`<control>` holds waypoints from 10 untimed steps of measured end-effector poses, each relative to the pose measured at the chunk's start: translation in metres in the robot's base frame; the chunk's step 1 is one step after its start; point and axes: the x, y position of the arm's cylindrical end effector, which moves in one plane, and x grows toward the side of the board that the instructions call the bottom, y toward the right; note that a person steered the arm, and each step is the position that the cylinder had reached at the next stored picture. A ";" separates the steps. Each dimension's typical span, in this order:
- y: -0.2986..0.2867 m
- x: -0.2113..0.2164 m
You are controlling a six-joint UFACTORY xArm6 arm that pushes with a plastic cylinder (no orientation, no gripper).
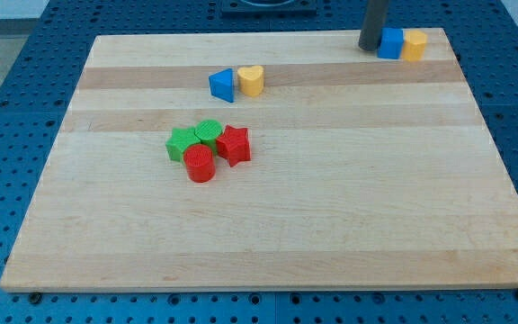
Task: Move your arm left side of the blue triangle
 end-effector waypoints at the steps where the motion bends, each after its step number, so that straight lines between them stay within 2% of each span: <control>1: 0.000 0.000; 2: -0.013 0.000; 5: -0.197 0.001; 6: -0.243 0.013; 8: -0.279 0.058; 10: -0.269 0.094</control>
